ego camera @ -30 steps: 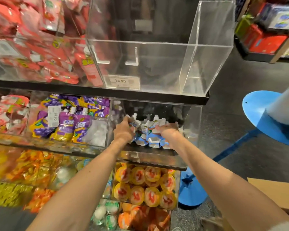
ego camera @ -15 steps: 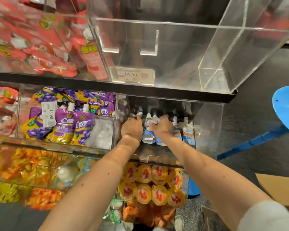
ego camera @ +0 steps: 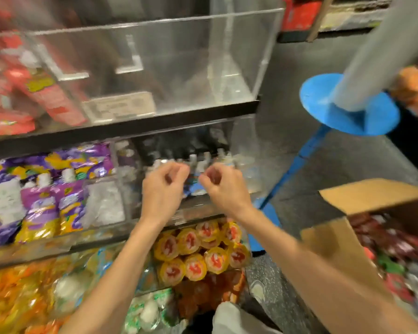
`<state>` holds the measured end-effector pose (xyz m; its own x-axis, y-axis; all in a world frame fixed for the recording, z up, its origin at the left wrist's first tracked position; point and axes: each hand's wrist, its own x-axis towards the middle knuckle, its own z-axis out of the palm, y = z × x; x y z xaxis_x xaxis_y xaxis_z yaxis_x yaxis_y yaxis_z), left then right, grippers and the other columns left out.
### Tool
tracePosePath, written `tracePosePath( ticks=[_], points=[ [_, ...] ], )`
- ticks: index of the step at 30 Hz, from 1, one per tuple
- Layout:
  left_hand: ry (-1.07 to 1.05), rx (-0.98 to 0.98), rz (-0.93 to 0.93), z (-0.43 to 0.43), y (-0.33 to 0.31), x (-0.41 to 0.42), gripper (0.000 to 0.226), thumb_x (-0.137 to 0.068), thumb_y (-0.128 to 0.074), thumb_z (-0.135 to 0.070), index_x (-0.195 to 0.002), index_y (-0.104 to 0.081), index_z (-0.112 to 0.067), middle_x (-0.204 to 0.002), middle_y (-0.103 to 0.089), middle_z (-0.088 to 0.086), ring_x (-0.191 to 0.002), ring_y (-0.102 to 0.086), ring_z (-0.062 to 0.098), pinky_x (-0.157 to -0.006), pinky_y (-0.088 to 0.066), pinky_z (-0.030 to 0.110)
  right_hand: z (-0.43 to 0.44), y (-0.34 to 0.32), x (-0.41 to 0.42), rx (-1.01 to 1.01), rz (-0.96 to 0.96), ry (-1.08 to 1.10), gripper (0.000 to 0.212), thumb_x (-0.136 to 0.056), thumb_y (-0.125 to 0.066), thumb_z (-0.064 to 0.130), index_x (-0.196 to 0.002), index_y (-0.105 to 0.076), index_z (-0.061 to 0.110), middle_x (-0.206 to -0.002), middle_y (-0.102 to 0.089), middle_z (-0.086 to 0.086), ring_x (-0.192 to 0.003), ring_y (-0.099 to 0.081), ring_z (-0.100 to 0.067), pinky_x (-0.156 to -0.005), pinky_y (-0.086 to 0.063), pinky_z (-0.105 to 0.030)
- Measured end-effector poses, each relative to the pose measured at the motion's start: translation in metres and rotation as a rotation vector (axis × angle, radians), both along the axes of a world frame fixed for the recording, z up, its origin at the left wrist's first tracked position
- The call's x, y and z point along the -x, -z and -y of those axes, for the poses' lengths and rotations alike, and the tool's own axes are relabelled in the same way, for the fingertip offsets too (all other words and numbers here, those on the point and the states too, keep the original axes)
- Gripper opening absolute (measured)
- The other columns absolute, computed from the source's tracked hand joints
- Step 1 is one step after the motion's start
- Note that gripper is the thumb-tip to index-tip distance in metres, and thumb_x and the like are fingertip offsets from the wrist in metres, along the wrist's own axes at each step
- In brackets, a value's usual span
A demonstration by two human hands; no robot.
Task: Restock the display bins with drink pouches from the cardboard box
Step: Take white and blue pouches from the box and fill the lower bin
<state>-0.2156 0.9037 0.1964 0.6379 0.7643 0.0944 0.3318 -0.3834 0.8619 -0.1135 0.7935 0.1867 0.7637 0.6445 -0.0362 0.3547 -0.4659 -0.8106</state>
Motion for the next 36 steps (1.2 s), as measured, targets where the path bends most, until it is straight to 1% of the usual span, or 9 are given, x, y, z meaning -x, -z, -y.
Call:
tracePosePath(
  ticks=[4, 6, 10, 13, 17, 21, 26, 30, 36],
  points=[
    [0.28, 0.143, 0.174, 0.087, -0.005, -0.029, 0.018, -0.093, -0.069, -0.017, -0.077, -0.068, -0.026, -0.068, -0.065, -0.014, -0.065, -0.057, -0.002, -0.061, -0.042, 0.013, 0.121, 0.012, 0.027, -0.072, -0.028, 0.325, 0.02, -0.09, -0.065, 0.031, -0.073, -0.063, 0.022, -0.065, -0.062, 0.007, -0.065, -0.059, -0.01, -0.065, -0.046, -0.031],
    [0.48, 0.124, 0.143, 0.142, 0.003, -0.056, 0.009, -0.091, -0.07, -0.022, -0.083, -0.069, -0.024, -0.073, -0.067, -0.011, -0.068, -0.06, -0.002, -0.061, -0.045, 0.015, 0.183, 0.027, 0.031, -0.072, -0.09, 0.505, 0.019, -0.091, -0.065, 0.025, -0.071, -0.062, 0.023, -0.07, -0.065, 0.005, -0.07, -0.06, -0.015, -0.068, -0.047, -0.037],
    [0.817, 0.099, -0.004, 0.269, 0.039, -0.107, 0.004, -0.085, -0.069, -0.032, -0.085, -0.069, -0.028, -0.077, -0.068, -0.008, -0.074, -0.063, 0.003, -0.068, -0.053, 0.031, 0.31, 0.057, 0.033, -0.094, -0.175, 0.836, 0.018, -0.094, -0.065, 0.023, -0.075, -0.063, 0.023, -0.067, -0.061, 0.005, -0.063, -0.054, -0.013, -0.061, -0.042, -0.033],
    [1.099, 0.0, -0.139, 0.372, 0.065, -0.135, 0.024, -0.085, -0.061, -0.037, -0.097, -0.071, -0.019, -0.092, -0.073, 0.001, -0.087, -0.068, 0.019, -0.079, -0.054, 0.038, 0.399, 0.081, 0.028, -0.051, -0.243, 1.038, 0.023, -0.096, -0.06, 0.02, -0.075, -0.057, 0.029, -0.068, -0.057, 0.009, -0.065, -0.055, -0.015, -0.062, -0.042, -0.03],
    [1.355, -0.119, -0.39, 0.492, 0.103, -0.159, 0.022, -0.093, -0.063, -0.017, -0.111, -0.069, -0.006, -0.108, -0.071, 0.015, -0.104, -0.064, 0.03, -0.087, -0.048, 0.036, 0.505, 0.114, 0.02, 0.067, -0.307, 1.197, 0.014, -0.096, -0.06, 0.025, -0.082, -0.061, 0.027, -0.076, -0.065, 0.003, -0.074, -0.061, -0.02, -0.067, -0.05, -0.034],
    [1.468, -0.253, -0.653, 0.555, 0.16, -0.178, 0.026, -0.093, -0.061, -0.025, -0.116, -0.068, -0.014, -0.114, -0.07, 0.008, -0.111, -0.063, 0.027, -0.087, -0.045, 0.032, 0.572, 0.146, 0.017, 0.177, -0.514, 1.181, 0.013, -0.098, -0.058, 0.03, -0.101, -0.062, 0.019, -0.091, -0.065, 0.001, -0.083, -0.063, -0.02, -0.077, -0.053, -0.039],
    [1.459, -0.256, -0.937, 0.59, 0.216, -0.202, 0.043, -0.094, -0.062, -0.032, -0.134, -0.053, -0.018, -0.124, -0.063, 0.009, -0.111, -0.06, 0.03, -0.095, -0.049, 0.045, 0.619, 0.182, 0.001, 0.178, -0.697, 1.251, 0.034, -0.095, -0.062, 0.026, -0.126, -0.053, 0.013, -0.113, -0.059, -0.003, -0.1, -0.058, -0.023, -0.081, -0.044, -0.031],
    [1.453, -0.361, -1.0, 0.612, 0.249, -0.222, 0.068, -0.092, -0.068, -0.039, -0.149, -0.036, -0.02, -0.143, -0.048, 0.012, -0.124, -0.052, 0.032, -0.099, -0.042, 0.042, 0.634, 0.213, -0.02, 0.317, -0.671, 1.321, 0.085, -0.089, -0.07, 0.029, -0.155, -0.017, 0.015, -0.16, -0.025, -0.009, -0.145, -0.029, -0.031, -0.116, -0.03, -0.043],
    [1.497, -0.313, -0.98, 0.646, 0.313, -0.248, 0.094, -0.083, -0.078, -0.041, -0.154, -0.017, -0.041, -0.159, -0.013, 0.016, -0.139, -0.033, 0.042, -0.106, -0.042, 0.052, 0.663, 0.254, -0.054, 0.537, -0.651, 1.395, 0.086, -0.087, -0.073, 0.019, -0.153, -0.018, 0.011, -0.161, -0.011, -0.015, -0.14, -0.032, -0.036, -0.111, -0.033, -0.04]
  ],
)
